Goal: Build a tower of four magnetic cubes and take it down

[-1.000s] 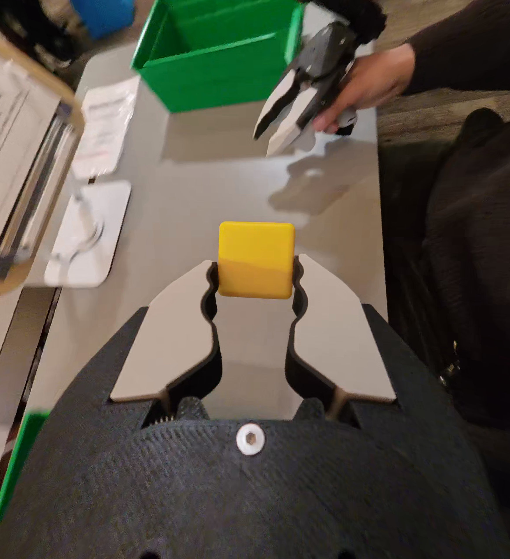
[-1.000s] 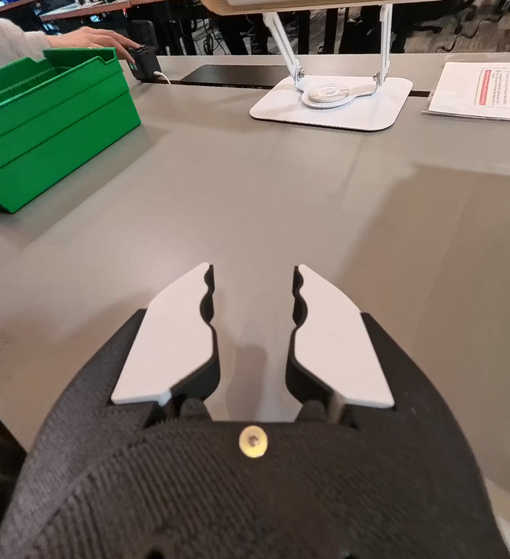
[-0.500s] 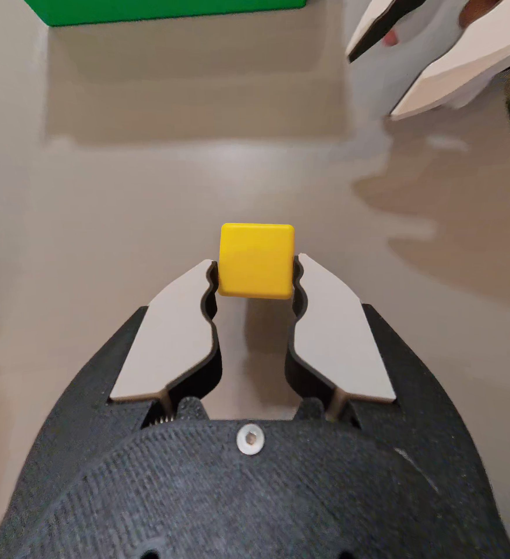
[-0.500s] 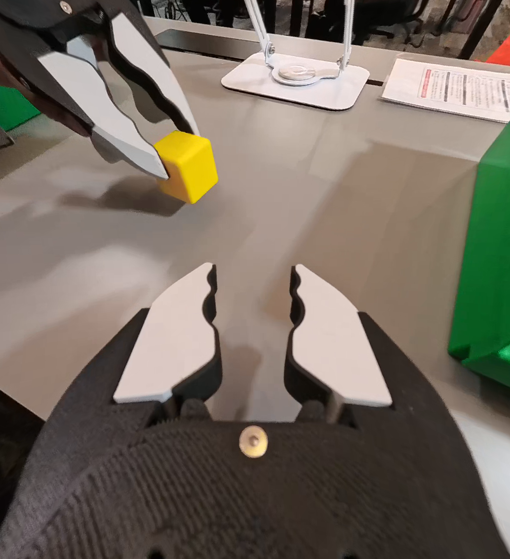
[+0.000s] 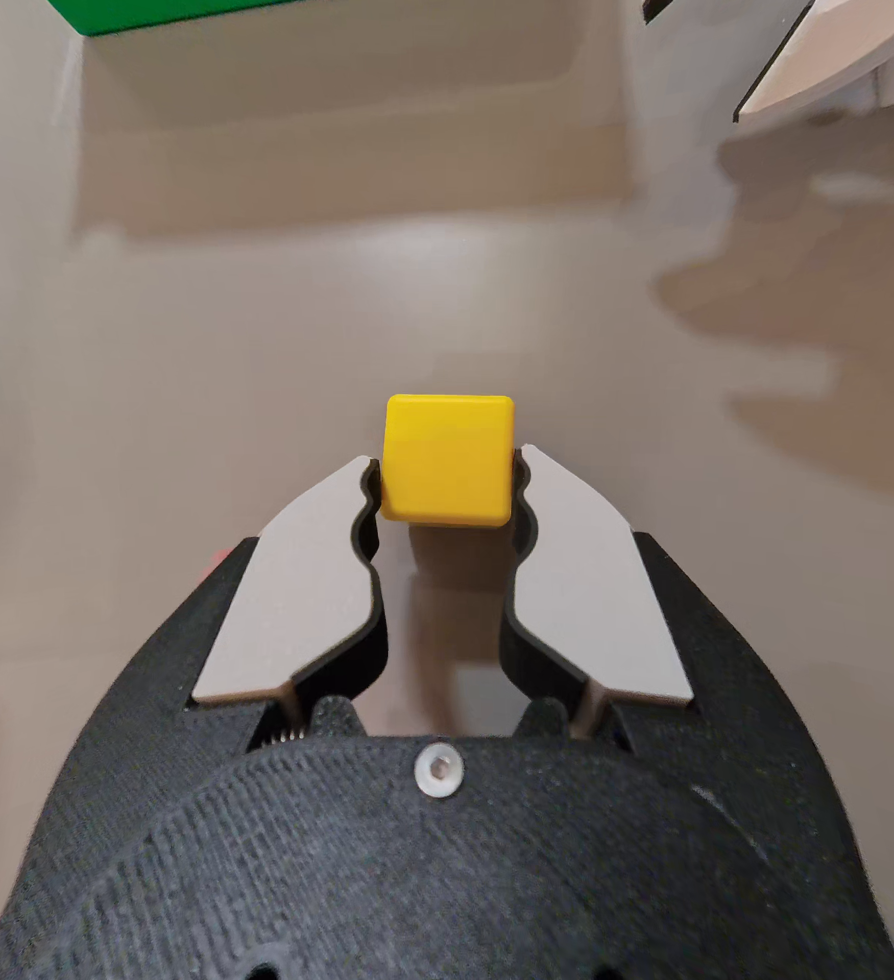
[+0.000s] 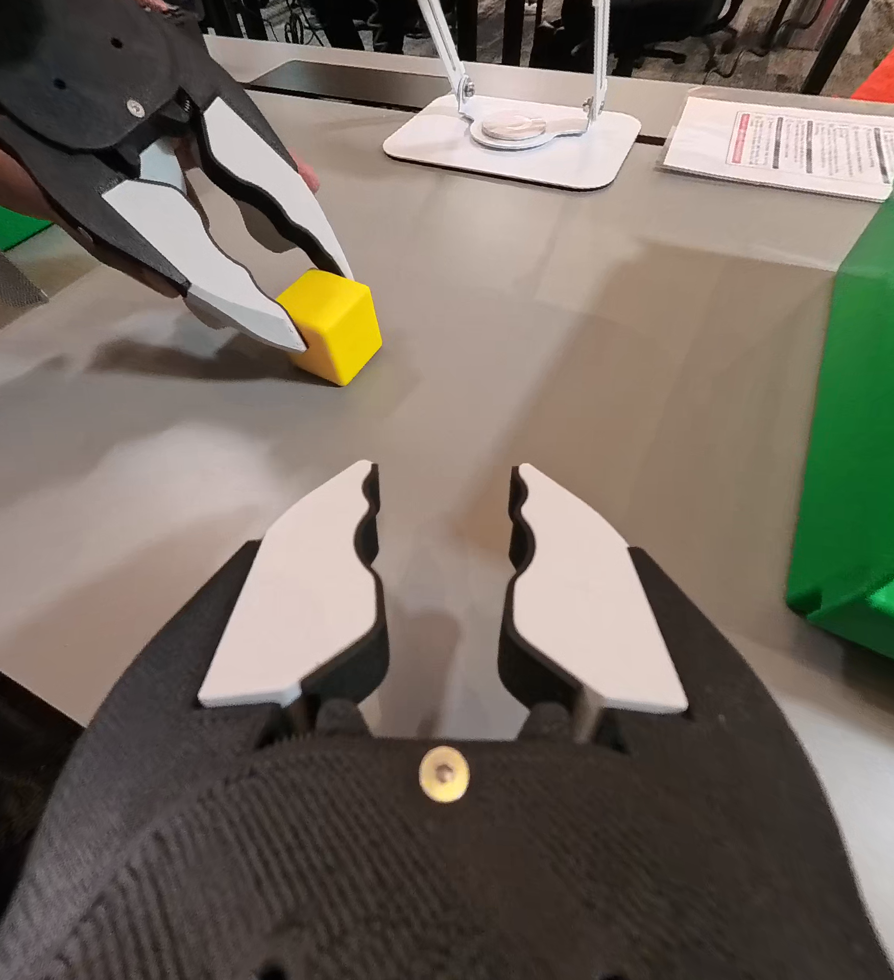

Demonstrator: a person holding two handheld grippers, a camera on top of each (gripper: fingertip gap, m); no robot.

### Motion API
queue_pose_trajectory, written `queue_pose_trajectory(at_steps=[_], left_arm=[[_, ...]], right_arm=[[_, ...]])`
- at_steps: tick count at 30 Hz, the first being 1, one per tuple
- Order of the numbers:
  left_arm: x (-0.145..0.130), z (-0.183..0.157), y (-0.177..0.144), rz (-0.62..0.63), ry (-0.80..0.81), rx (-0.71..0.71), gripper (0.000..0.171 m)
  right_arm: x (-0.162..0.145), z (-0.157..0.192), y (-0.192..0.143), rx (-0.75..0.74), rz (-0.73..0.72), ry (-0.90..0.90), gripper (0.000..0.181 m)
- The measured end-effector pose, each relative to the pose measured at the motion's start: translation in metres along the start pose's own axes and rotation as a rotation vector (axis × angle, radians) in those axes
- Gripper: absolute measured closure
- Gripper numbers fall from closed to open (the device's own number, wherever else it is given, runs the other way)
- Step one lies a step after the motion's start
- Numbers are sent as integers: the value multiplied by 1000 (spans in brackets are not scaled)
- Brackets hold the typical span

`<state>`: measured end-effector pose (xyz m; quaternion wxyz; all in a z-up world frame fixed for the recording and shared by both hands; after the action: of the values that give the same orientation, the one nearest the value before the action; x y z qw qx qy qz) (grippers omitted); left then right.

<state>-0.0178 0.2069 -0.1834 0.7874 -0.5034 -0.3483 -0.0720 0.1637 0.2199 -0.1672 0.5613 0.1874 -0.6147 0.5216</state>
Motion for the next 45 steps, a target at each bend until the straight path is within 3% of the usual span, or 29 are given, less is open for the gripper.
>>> queue_pose_trajectory(at_steps=[2,6,9,16,21,25,31,37,41,45], left_arm=[[0,0,0,7,6,20,122],[-6,-7,5,68,6,3,101],[-1,-11,4,31,-12,-3,97],[-8,-10,1,49,-20,50,97],[-16,-1,-4,-24,-104,130,99],[-28,-9,-11,-45,-157,99,99],[-30,-8,-24,-105,-212,185,102],[-12,-9,-24,-204,-480,147,89],[-21,-2,-12,-118,-424,314,88],[-18,-10,-6,-84,-396,271,92]], right_arm=[[0,0,1,0,3,1,133],[0,-2,0,-2,-2,13,131],[2,-3,0,0,-11,30,130],[10,-6,-5,32,-49,79,129],[20,-7,1,105,-80,143,126],[29,-4,14,209,-85,218,120],[33,9,24,279,-69,202,118],[35,23,35,302,-49,138,119],[37,26,41,331,-41,179,117],[34,22,46,328,-14,212,116]])
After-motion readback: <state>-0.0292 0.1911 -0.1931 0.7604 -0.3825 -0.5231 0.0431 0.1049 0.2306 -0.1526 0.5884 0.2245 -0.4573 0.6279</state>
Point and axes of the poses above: each gripper's, where its closed fingertips meet, y out along the fingers, x out of its top, z = x × y across the jaws, the point moved 4 cm from there along -y, back along the fingers, and after that the axes turned 9 degrees about y, right-handed, at the moved point
